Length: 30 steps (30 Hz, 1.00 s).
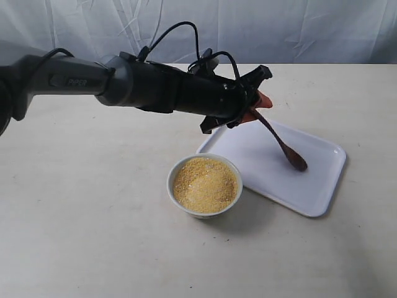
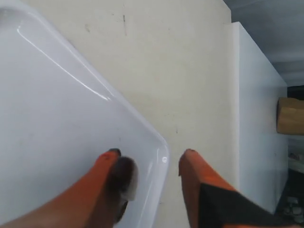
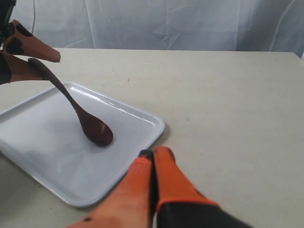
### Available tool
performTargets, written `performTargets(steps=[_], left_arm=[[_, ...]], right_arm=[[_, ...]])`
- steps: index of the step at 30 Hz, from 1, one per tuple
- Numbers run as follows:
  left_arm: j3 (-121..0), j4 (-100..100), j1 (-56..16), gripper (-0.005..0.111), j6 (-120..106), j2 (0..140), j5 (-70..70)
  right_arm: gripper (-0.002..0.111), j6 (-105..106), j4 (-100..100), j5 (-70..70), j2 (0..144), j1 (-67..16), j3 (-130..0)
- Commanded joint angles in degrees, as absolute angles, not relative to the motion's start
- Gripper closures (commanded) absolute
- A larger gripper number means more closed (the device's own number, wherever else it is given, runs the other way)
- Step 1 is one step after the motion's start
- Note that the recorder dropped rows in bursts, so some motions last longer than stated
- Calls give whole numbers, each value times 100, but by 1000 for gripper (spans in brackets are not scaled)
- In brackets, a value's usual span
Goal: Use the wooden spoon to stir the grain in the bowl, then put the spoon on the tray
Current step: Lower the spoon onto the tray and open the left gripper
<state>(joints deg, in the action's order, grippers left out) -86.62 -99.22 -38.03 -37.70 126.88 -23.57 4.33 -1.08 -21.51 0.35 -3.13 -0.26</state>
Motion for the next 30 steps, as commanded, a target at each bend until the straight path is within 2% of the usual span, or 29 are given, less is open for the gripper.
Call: performTargets(steps=[1, 9, 30], left_arm=[[-8692, -9995, -3610, 66, -3741, 12669, -2964], [-8692, -8294, -3438, 66, -2298, 12669, -3033], [-8692, -5540, -3232, 66, -1143, 12669, -2884]], right_arm=[[108, 430, -110, -2073, 0, -312, 0], [108, 430, -152, -2073, 0, -312, 0], [108, 430, -205, -2073, 0, -312, 0]])
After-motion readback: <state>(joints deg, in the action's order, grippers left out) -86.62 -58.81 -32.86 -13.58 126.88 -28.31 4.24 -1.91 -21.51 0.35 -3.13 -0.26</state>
